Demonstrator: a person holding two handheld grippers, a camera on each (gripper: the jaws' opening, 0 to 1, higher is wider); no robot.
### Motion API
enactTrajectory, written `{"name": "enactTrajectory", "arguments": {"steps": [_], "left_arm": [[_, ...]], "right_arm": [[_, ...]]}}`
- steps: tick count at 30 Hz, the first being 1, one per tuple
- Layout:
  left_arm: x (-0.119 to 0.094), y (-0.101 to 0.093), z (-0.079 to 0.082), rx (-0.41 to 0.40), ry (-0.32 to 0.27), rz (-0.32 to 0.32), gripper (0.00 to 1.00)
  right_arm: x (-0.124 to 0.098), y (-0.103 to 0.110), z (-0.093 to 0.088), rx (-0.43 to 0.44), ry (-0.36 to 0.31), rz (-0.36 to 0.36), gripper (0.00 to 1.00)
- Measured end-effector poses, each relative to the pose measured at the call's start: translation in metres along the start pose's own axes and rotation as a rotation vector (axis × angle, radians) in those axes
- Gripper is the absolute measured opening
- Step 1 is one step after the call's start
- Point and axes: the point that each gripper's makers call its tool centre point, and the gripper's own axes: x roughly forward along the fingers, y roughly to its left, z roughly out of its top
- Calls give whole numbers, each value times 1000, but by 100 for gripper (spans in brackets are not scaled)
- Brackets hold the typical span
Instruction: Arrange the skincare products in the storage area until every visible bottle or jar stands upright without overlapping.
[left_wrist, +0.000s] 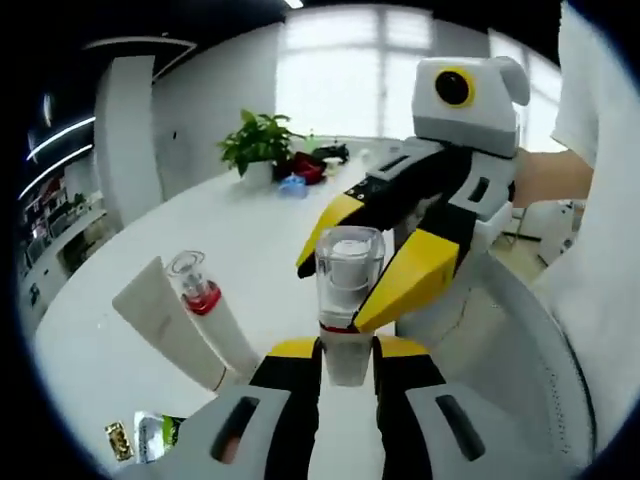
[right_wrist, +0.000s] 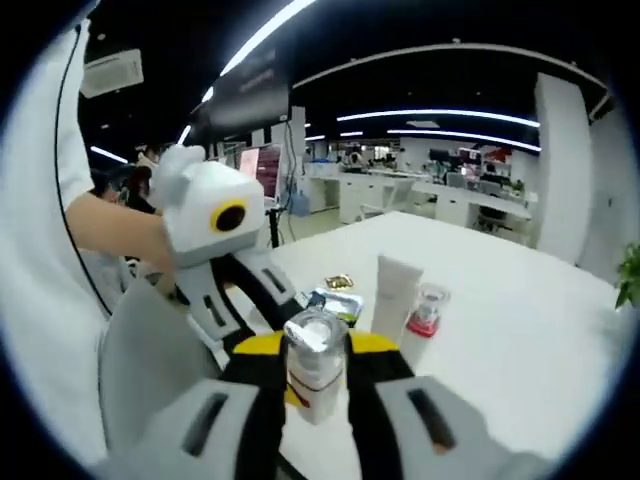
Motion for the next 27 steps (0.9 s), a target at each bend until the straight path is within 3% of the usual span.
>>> {"name": "enactTrajectory", "arguments": {"steps": [6,13,27], "left_arm": [[16,12,-21,31,52,12,16],[36,29,-43,21,99,-15,16],[57,62,-55,-8,141,-7,17]], "right_arm": [[13,-9,-23,14,48,-37,22],[26,-21,-45,32,93,-67,22],[48,-52,-70,54,145,-115,22]]}}
